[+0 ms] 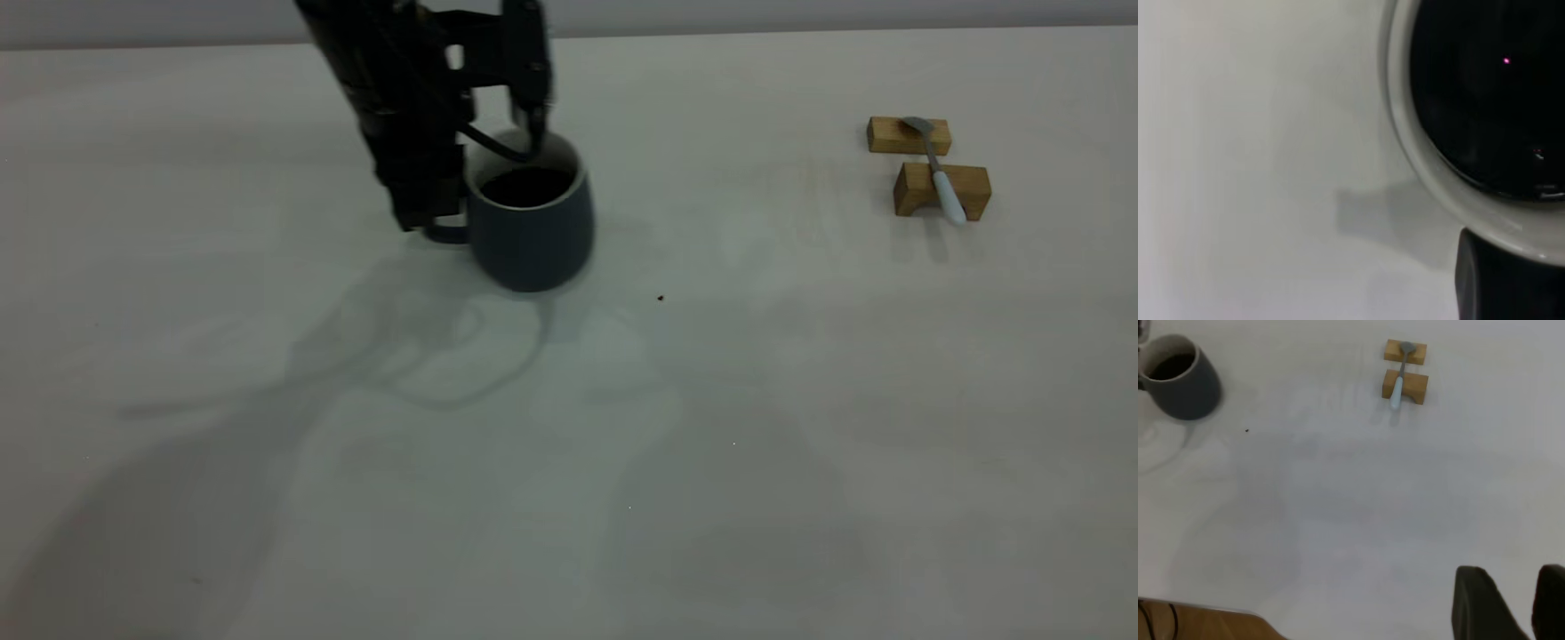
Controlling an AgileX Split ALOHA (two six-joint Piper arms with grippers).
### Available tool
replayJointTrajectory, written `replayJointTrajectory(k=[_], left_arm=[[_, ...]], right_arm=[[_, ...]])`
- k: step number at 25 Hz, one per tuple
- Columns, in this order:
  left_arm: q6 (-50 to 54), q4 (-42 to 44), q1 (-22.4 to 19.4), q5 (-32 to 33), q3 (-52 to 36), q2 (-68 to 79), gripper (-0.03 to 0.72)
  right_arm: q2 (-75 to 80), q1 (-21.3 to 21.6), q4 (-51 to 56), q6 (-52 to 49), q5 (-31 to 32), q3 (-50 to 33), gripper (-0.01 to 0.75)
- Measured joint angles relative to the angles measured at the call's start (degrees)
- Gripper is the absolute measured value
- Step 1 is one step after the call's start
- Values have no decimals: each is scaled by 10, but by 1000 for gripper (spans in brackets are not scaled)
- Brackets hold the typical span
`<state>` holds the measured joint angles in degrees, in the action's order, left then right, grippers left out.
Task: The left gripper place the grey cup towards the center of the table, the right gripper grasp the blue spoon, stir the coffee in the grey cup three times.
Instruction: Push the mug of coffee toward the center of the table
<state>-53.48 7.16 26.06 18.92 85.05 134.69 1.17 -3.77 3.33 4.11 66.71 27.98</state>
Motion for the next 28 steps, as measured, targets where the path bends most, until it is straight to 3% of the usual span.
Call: replayJointTrajectory(k=[3,11,18,20,25,28], left_arm=[[0,0,10,-1,16,8,204],[14,-10,33,77,137,65,204],[16,-29,42,88,162,77,223],[16,-29,42,88,164,77,295],[17,-28,42,86,165,77,626],[28,-28,42,91,165,69,676]], right_arm=[[0,0,0,0,0,0,240],[0,0,0,0,0,0,240],[0,0,0,0,0,0,240],[0,0,0,0,0,0,240],[0,0,0,0,0,0,240],[0,0,0,0,0,0,240]])
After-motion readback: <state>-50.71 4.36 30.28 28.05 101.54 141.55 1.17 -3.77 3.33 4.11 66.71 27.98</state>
